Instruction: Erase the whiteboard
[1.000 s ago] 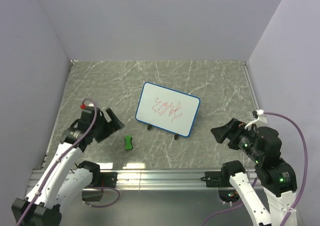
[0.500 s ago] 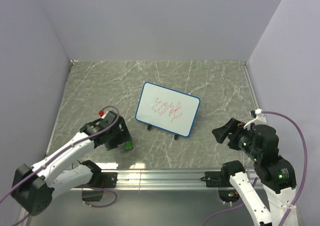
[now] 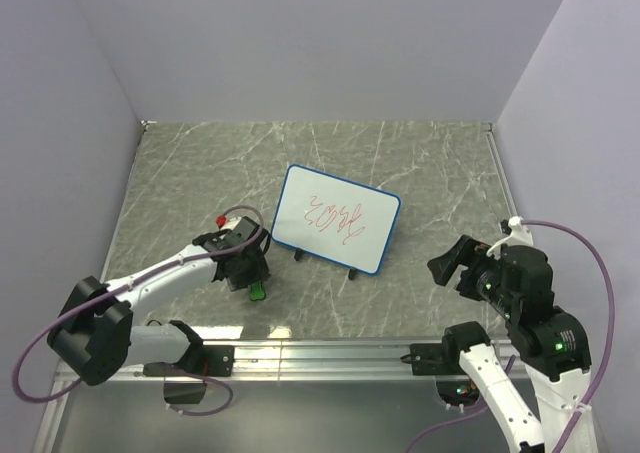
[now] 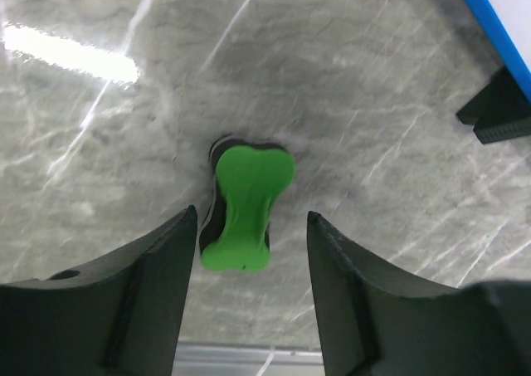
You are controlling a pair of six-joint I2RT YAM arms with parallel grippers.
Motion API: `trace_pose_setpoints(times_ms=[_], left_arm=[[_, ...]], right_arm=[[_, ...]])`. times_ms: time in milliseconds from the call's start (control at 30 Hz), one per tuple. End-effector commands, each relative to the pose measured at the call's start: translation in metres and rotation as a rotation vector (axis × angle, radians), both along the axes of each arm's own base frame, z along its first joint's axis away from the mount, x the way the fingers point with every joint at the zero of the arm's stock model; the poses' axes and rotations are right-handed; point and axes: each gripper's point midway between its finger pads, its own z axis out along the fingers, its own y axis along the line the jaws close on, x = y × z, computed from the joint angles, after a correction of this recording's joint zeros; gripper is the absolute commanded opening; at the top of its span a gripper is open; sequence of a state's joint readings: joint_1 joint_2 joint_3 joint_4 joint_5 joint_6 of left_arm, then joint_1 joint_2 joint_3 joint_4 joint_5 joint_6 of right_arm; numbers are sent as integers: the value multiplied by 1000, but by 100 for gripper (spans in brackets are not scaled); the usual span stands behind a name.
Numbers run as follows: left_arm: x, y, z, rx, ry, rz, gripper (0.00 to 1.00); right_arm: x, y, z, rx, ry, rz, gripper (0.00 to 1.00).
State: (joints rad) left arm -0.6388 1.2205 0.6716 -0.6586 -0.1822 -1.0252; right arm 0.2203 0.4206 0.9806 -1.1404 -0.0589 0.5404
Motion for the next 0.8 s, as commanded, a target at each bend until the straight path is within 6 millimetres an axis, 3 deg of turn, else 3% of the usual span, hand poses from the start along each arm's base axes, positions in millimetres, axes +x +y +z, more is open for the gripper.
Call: trace_pose_setpoints(times_ms=[0,100,233,333,367,400,467,500,533,567,633,733,767], left_arm=[[10,-6,-4,-2,-38,-27,57],[10,-4,-10,14,-25,-27,50],[6,-4,-16,11,-14,-34,42],[0,-6,-23,-14,2,-43,34],[-2,-8,-25,-25,9,-47,33],[-5,-7,-29,-28,17,-50,25],[-10,-10,-32,-51,33,-67,22],[-13,-10,-35,-55,39,-71,12],[-14,-11,-34,-59,41,-78,2],[-14,-11,-33,-61,39,-81,0],[-13,-10,-25,-55,24,-88,0],[-1,-12,3,-52,-35,-98,0],[11,-16,21,-55,-81,-103,0]], right_arm=[[6,-5,10,-29,-28,-12,92],[12,-3,10,-29,-23,-14,92],[28,13,16,10,-39,47,92],[45,38,30,102,-82,131,93],[51,54,45,169,-135,197,94],[56,62,49,200,-151,227,95],[66,75,49,252,-159,275,96],[76,84,51,289,-160,299,97],[83,86,40,296,-129,296,97],[91,87,35,307,-111,290,97],[107,85,5,315,-14,257,96],[122,79,-25,329,32,202,95],[128,77,-29,334,27,194,95]])
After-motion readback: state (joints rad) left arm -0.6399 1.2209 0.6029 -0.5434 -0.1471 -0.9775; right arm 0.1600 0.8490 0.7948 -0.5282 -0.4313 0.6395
